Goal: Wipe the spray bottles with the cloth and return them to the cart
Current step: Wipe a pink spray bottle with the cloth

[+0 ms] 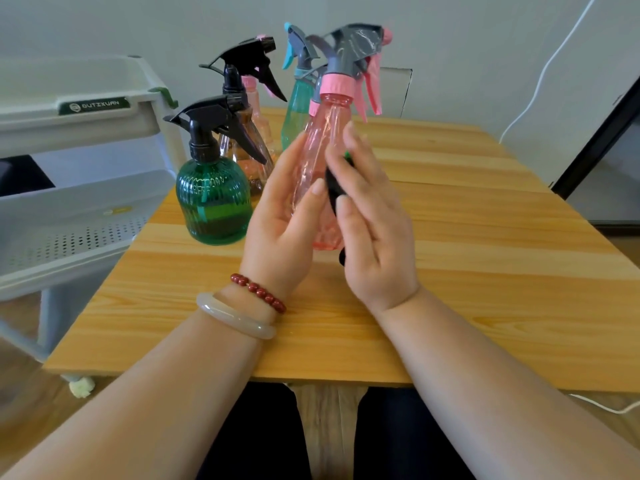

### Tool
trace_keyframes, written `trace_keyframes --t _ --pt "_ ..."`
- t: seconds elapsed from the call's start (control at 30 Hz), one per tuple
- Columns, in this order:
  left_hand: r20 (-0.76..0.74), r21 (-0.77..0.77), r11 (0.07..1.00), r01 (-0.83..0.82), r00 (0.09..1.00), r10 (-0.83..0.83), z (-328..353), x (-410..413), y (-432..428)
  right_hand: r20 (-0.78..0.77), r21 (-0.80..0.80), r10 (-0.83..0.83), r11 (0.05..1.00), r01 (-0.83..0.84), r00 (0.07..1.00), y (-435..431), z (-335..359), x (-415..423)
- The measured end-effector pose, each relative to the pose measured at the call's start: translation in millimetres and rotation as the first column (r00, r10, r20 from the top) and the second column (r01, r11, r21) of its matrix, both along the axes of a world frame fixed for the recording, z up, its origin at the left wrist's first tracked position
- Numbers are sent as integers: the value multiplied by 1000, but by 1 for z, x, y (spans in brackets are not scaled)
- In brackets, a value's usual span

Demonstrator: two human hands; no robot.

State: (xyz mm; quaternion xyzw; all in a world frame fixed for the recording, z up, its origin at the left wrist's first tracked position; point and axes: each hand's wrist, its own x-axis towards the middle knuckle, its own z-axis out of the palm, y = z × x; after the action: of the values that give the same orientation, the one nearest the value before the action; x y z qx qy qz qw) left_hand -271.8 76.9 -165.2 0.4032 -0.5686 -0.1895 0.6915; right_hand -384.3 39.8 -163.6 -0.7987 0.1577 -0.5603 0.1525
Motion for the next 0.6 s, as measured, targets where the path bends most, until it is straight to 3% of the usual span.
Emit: trace_keyframes --t 0.07,0.13,0.2,0.27,0.37,0.4,0.47,0.53,0.6 --pt "-3 4 1000 1 1000 -1 0 2 0 6 22 -8 1000 8 1000 -1 1 5" --pt "-6 -2 1000 -10 1000 10 -1 1 1 122 306 1 951 -39 993 -4 0 6" --pt "-29 15 1000 -8 1000 8 -1 -1 1 218 524 26 840 -139 976 -4 -1 5" --pt "-29 30 999 -27 999 28 -2 -1 -1 165 456 20 885 -94 986 -3 -1 2" --pt "-11 43 998 -48 999 49 -2 3 -3 6 90 15 996 -15 1000 -1 -1 1" --pt "-11 39 998 -44 999 44 -2 3 -2 12 97 14 995 -16 1000 -3 -2 3" --pt "-28 27 999 -32 999 32 -2 2 0 90 269 4 963 -28 996 -3 1 5" --pt "-41 6 1000 -9 999 10 0 -1 3 191 532 11 839 -113 981 -2 2 5" --pt "-64 13 1000 10 998 -9 1 -3 5 261 653 6 736 -181 965 -3 2 5"
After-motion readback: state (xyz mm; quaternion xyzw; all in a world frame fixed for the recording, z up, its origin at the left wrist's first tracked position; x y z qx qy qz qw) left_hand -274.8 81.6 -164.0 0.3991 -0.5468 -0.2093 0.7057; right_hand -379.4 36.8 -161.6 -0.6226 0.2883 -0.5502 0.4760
